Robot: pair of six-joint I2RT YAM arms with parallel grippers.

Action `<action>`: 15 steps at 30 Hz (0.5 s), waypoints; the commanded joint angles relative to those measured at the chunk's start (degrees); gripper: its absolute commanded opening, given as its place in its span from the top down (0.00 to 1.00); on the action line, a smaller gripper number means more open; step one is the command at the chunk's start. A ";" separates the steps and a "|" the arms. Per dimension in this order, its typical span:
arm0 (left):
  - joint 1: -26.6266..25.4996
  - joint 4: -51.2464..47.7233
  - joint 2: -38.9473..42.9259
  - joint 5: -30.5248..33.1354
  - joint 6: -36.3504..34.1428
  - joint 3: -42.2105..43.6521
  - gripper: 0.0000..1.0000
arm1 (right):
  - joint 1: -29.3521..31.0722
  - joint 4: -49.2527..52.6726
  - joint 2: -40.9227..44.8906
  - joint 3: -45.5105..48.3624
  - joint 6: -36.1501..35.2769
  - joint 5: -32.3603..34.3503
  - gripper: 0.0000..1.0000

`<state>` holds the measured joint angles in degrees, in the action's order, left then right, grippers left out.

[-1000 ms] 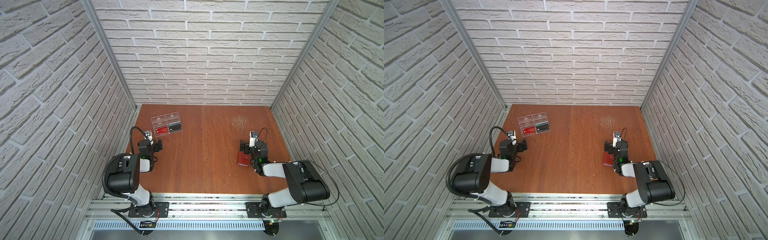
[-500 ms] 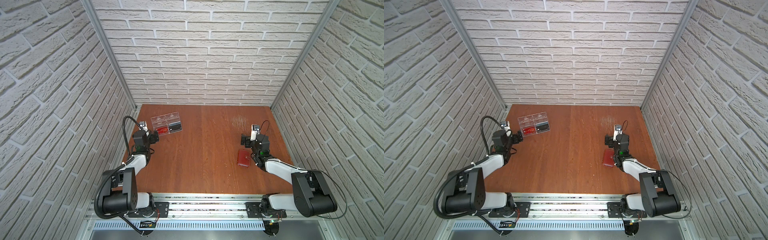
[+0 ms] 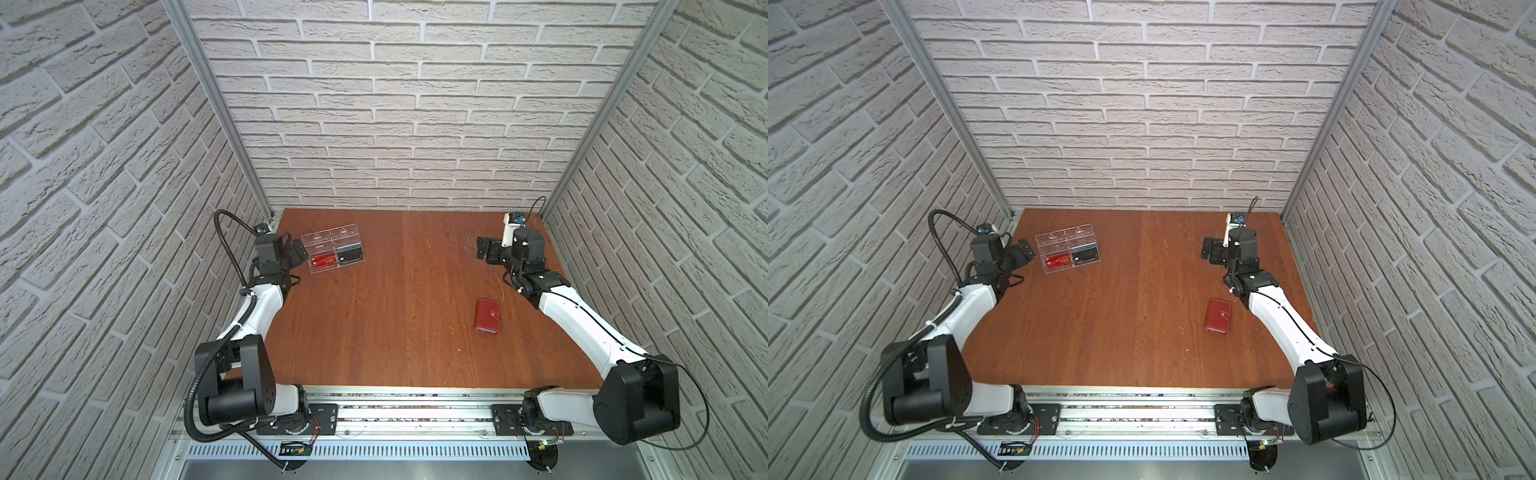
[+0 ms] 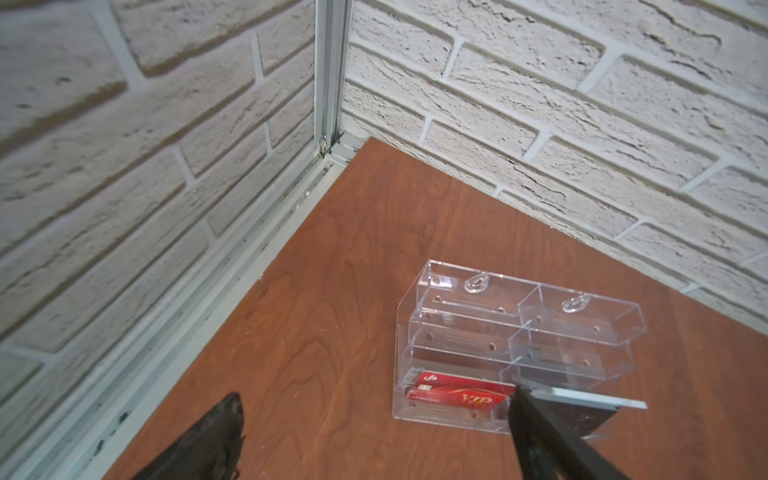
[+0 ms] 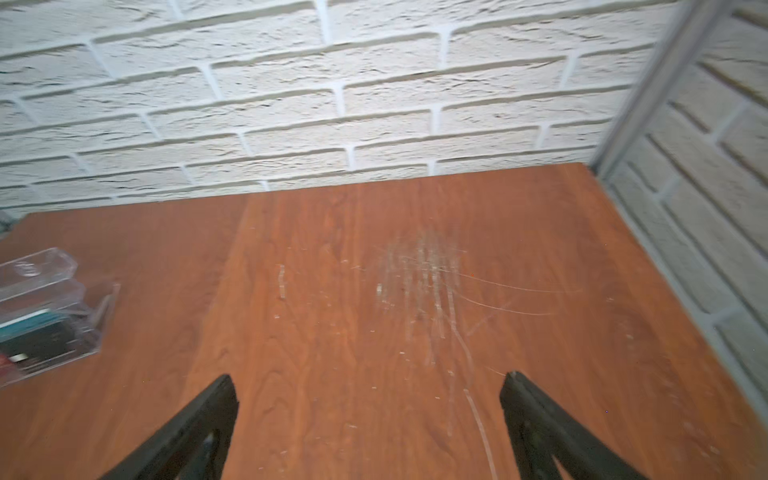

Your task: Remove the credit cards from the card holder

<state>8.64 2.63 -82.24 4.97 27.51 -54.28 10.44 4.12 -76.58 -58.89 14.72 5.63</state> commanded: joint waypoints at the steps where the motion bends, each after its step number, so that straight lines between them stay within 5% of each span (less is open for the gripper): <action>1: 1.08 -5.13 -5.29 -5.62 6.33 -5.11 0.02 | 5.95 3.37 -5.13 -4.10 1.77 -6.77 0.00; 15: 2.96 -0.37 -25.72 -20.68 19.30 -20.86 0.02 | 18.00 -4.15 -33.95 -27.89 4.94 -18.97 0.00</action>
<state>10.92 -0.91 -105.51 -11.73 43.77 -71.37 27.33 4.36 -107.18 -82.41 17.69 -9.80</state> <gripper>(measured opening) 0.982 0.996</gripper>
